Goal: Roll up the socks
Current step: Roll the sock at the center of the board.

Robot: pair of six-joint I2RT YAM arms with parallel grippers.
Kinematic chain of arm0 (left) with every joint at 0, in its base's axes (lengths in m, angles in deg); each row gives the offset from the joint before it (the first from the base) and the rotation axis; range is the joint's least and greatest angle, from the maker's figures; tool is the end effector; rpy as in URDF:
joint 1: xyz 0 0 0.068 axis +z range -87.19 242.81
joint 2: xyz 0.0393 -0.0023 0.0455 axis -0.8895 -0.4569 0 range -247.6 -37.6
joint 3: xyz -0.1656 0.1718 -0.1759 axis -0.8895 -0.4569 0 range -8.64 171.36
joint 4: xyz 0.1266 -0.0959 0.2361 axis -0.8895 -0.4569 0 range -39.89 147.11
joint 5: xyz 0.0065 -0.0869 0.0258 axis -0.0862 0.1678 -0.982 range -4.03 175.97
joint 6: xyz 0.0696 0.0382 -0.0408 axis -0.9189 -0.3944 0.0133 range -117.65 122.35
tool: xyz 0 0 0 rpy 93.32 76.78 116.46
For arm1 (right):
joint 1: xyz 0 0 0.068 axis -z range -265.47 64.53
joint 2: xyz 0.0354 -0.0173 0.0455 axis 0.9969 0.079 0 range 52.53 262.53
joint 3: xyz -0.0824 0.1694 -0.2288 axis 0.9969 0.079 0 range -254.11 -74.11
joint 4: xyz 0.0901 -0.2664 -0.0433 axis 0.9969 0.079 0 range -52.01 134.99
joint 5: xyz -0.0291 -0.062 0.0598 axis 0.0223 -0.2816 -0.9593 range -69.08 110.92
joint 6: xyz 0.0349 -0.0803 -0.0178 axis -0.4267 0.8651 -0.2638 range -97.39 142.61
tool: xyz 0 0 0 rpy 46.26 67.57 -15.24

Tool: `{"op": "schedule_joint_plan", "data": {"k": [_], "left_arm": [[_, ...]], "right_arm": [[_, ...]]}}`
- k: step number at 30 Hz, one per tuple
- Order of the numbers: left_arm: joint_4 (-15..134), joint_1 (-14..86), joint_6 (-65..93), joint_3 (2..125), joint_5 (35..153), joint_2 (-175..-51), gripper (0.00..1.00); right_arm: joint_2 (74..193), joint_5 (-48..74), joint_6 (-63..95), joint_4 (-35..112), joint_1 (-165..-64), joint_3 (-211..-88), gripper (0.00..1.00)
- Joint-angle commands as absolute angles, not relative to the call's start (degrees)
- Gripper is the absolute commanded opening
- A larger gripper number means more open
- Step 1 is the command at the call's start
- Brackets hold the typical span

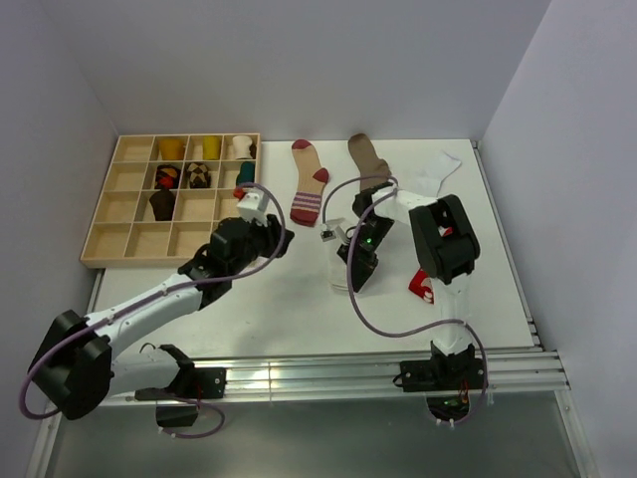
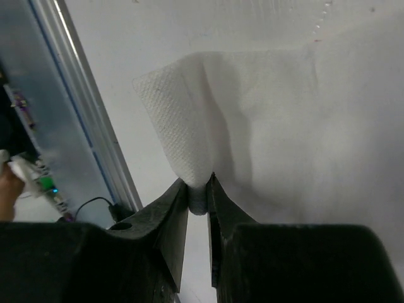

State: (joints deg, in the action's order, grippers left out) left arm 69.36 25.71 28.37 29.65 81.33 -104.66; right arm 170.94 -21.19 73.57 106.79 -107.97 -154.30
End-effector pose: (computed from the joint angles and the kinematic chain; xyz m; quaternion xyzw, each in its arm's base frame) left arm 0.2588 -0.1877 0.2583 0.0532 0.7993 -0.2852 0.5262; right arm 0.3188 0.1899 0.1202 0.5094 -0.7715 -0.3784 0.0466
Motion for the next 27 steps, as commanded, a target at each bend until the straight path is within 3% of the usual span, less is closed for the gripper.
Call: {"op": "schedule_joint_plan", "data": {"k": [1, 9, 18, 27], "left_arm": [[80.83, 20.55, 21.08, 28.02, 83.68, -107.63, 0.44], [86.37, 13.43, 15.27, 31.44, 92.11, -121.87, 0.49], [91.03, 13.16, 13.08, 35.22, 98.36, -131.46, 0.56], [89.27, 13.24, 11.67, 41.11, 102.32, -139.46, 0.55]], "right_arm": [[175.82, -27.41, 77.01, 119.01, -107.01, -158.83, 0.22], [181.73, -29.09, 72.80, 120.52, -103.84, -164.20, 0.23], [182.78, -29.18, 72.18, 120.52, -102.70, -163.94, 0.23], [183.66, -29.18, 70.16, 119.82, -101.91, -165.08, 0.22]]}}
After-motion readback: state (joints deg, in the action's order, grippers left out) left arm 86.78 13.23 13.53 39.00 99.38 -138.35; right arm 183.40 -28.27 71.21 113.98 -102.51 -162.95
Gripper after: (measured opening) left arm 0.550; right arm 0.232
